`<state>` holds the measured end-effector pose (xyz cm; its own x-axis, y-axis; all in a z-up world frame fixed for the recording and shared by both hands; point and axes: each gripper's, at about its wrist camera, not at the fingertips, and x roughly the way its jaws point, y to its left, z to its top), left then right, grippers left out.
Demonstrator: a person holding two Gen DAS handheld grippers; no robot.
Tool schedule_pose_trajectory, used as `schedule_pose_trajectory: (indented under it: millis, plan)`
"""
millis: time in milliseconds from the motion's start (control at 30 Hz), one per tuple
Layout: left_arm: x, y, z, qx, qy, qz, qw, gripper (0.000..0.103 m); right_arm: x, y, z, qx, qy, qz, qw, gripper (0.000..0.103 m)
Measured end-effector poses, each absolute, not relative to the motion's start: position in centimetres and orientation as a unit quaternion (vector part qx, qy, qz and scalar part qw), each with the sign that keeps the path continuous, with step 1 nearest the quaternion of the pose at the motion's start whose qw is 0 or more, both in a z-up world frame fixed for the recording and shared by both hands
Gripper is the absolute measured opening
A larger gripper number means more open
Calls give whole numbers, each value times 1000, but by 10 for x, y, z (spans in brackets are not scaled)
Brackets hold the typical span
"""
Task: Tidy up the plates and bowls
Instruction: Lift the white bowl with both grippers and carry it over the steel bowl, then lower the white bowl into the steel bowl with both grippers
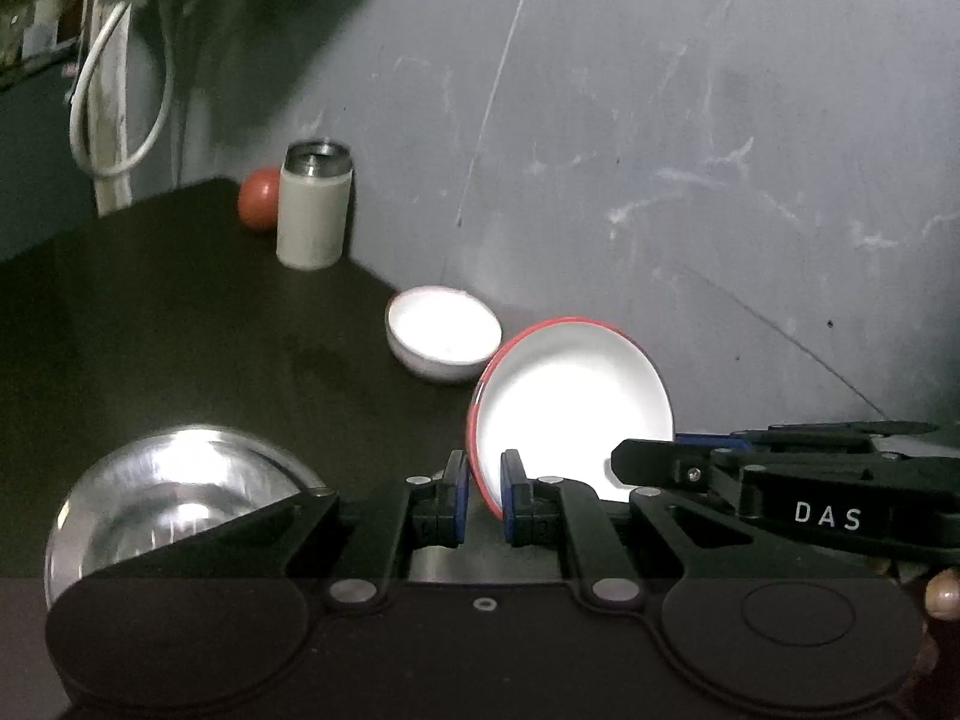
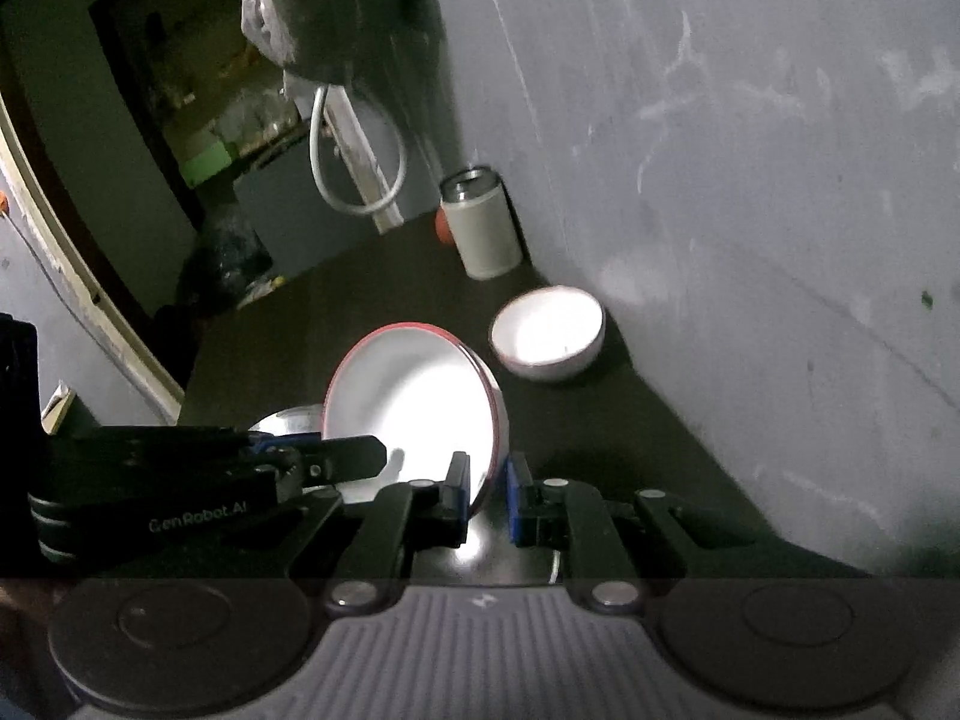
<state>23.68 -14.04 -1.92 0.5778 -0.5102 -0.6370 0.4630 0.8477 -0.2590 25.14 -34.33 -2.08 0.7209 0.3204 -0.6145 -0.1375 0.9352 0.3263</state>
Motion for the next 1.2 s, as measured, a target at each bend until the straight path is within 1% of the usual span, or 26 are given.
schedule_pose_trajectory:
  millis: [467, 1200]
  plan:
    - [238, -139, -29, -26, 438, -253, 862, 11, 256, -339, -35, 128, 421, 142, 887, 13]
    - [257, -147, -46, -29, 549, -220, 806, 13, 268, -332, -47, 97, 483, 151, 857, 13]
